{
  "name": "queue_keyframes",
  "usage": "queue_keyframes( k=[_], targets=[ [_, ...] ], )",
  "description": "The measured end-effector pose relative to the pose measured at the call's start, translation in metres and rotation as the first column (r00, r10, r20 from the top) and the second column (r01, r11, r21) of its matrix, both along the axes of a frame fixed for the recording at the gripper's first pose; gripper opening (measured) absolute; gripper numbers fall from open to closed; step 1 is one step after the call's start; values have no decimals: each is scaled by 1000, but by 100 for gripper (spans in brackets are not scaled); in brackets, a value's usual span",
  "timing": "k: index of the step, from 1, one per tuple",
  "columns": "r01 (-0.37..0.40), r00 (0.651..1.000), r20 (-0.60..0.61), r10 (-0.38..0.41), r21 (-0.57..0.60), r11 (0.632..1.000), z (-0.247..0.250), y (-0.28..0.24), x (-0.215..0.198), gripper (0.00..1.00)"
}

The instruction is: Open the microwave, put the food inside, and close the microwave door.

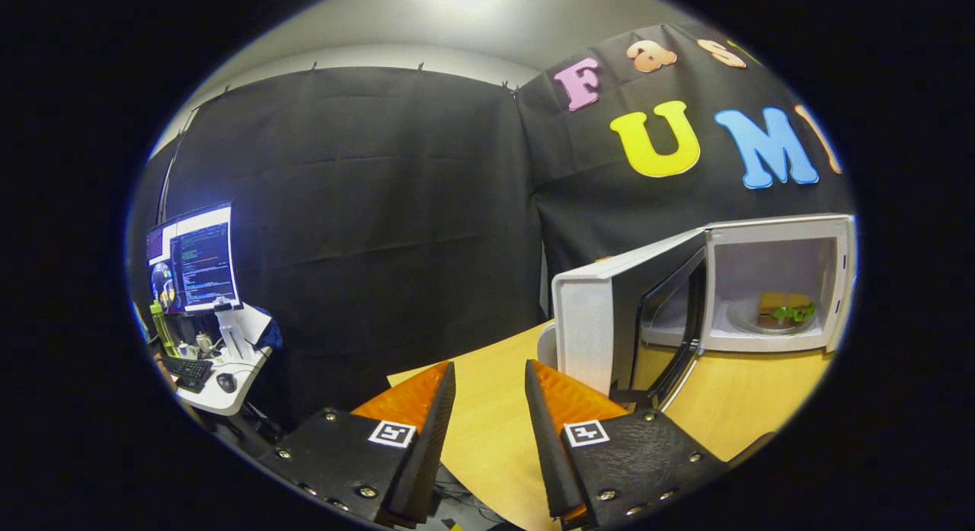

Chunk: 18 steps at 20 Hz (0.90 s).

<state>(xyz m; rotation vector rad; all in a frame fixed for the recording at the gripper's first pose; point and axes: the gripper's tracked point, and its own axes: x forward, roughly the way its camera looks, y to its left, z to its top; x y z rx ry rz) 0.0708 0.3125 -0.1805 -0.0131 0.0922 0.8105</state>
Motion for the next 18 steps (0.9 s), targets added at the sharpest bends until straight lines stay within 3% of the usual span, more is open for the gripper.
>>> queue_keyframes(
  k=[9, 18],
  targets=[
    [175, 977, 116, -176, 25, 984, 33, -81, 8, 57],
    [278, 950, 137, -280, 35, 960, 46, -178, 23, 57]
  ],
)
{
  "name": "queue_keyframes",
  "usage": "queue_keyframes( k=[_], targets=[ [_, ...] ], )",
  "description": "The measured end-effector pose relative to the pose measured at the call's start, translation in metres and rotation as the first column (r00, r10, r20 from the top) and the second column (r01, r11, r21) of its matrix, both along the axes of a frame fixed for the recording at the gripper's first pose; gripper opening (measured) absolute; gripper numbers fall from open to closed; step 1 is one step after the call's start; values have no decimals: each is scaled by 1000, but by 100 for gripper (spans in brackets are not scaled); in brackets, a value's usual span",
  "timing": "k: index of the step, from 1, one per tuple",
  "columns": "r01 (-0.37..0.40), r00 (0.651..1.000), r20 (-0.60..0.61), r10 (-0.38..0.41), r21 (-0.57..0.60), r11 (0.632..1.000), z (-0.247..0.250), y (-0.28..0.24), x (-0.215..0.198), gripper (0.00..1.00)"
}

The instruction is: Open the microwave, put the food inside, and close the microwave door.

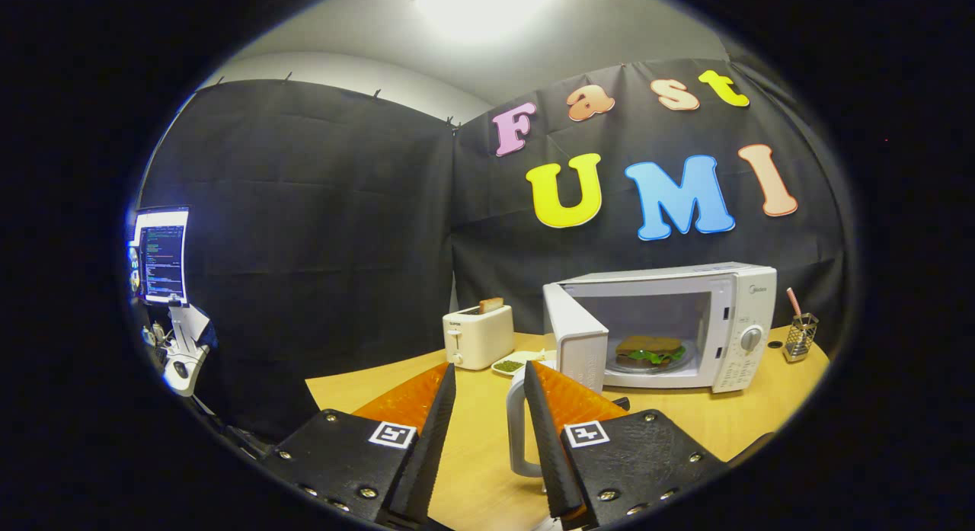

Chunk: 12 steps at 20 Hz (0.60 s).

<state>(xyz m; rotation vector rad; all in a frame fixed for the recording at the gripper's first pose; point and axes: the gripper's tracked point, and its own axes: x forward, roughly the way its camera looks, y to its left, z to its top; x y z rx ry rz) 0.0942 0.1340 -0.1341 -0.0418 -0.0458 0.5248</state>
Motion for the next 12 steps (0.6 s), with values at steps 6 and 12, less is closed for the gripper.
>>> queue_keyframes(
  k=[6, 12],
  targets=[
    [123, 992, 11, -122, -32, 992, 3, -60, 28, 57],
    [232, 971, -56, -233, -16, 972, -7, -118, 77, 57]
  ],
)
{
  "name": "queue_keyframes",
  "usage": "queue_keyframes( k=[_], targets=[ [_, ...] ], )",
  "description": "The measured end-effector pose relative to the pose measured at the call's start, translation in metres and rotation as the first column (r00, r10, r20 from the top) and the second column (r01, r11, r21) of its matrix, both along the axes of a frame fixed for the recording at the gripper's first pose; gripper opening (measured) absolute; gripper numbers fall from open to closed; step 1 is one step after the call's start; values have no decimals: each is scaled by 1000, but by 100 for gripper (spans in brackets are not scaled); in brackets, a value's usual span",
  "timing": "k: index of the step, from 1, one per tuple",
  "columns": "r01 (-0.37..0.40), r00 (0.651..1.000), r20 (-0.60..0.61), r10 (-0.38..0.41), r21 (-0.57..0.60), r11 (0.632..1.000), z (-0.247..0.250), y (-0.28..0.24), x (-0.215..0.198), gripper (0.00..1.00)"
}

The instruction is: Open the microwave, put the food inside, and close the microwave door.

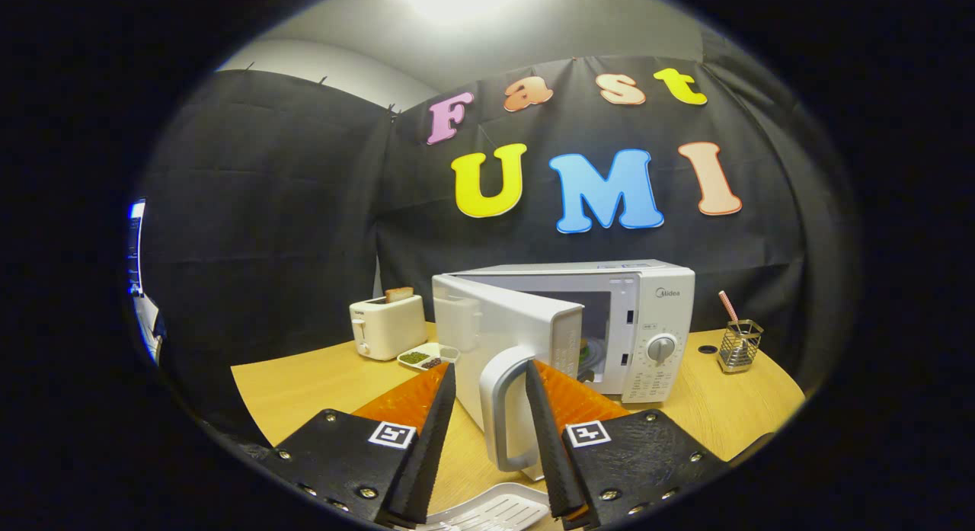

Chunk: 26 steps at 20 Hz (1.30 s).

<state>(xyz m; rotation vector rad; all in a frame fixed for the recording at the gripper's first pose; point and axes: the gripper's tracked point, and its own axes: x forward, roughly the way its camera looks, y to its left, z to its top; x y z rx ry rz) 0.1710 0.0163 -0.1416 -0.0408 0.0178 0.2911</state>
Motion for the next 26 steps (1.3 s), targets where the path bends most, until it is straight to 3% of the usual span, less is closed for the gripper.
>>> queue_keyframes(
  k=[5, 11, 16, 18, 20, 26],
  targets=[
    [89, 995, -41, -88, 13, 996, -11, -36, 40, 57],
    [255, 967, 19, -254, -78, 964, -5, -81, 85, 57],
    [308, 951, 12, -308, -68, 949, -3, -98, 119, 57],
    [290, 957, -13, -290, -33, 956, -6, -92, 133, 52],
    [317, 948, -23, -317, -19, 948, -3, -99, 146, 27],
    [360, 933, -7, -361, -59, 931, 4, -111, 180, 27]
  ],
)
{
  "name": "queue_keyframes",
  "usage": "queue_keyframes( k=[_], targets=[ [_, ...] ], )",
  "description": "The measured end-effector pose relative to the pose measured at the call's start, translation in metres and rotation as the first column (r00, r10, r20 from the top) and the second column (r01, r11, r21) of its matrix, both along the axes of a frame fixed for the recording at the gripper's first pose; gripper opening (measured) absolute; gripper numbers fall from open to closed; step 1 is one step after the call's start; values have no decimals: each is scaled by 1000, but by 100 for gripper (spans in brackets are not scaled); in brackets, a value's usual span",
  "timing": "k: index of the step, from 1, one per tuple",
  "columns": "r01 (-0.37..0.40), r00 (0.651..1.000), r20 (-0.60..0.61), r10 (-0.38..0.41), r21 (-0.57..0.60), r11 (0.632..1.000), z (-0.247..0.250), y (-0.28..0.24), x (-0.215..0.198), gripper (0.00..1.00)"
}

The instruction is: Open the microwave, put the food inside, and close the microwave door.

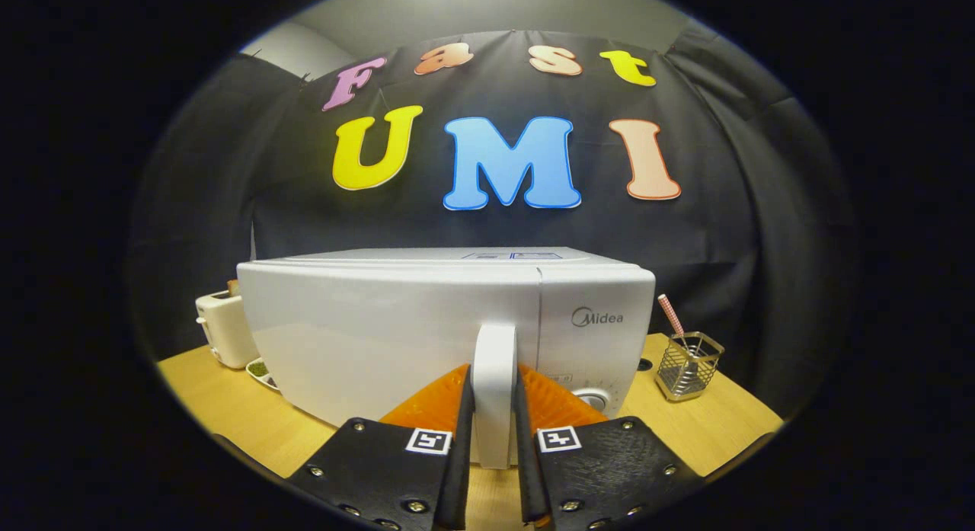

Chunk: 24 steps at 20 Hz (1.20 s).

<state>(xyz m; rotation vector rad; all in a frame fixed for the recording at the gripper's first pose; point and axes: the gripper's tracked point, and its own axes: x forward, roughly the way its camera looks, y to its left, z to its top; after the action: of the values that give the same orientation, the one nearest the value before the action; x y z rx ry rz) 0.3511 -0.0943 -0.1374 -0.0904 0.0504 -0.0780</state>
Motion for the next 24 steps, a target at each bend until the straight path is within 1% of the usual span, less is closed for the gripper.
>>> queue_keyframes(
  k=[2, 5, 6, 7, 8, 9, 10, 11, 14, 16, 18, 20, 24],
  targets=[
    [-12, 1000, 16, 11, 18, 1000, 0, 0, 0, 27],
    [-28, 1000, 11, 28, 13, 1000, -3, 3, -4, 27],
    [-11, 1000, 12, 11, 8, 1000, -5, -1, -9, 31],
    [-21, 999, 34, 22, -6, 1000, -1, -2, -15, 36],
    [-19, 998, 53, 21, -25, 1000, 5, -3, -28, 47],
    [-29, 997, 65, 31, -35, 999, 8, 0, -42, 50],
    [-47, 996, 74, 50, -37, 998, 10, 2, -58, 56],
    [-61, 995, 80, 64, -38, 997, 12, 2, -75, 58],
    [-112, 991, 71, 113, -18, 994, 9, 2, -132, 58],
    [-162, 985, 53, 161, 22, 986, 2, 10, -170, 58],
    [-192, 981, 23, 191, 55, 980, -7, 12, -201, 58],
    [-193, 981, 1, 194, 63, 979, -14, 9, -225, 58],
    [-219, 976, 10, 219, 72, 973, -22, 11, -265, 58]
  ],
)
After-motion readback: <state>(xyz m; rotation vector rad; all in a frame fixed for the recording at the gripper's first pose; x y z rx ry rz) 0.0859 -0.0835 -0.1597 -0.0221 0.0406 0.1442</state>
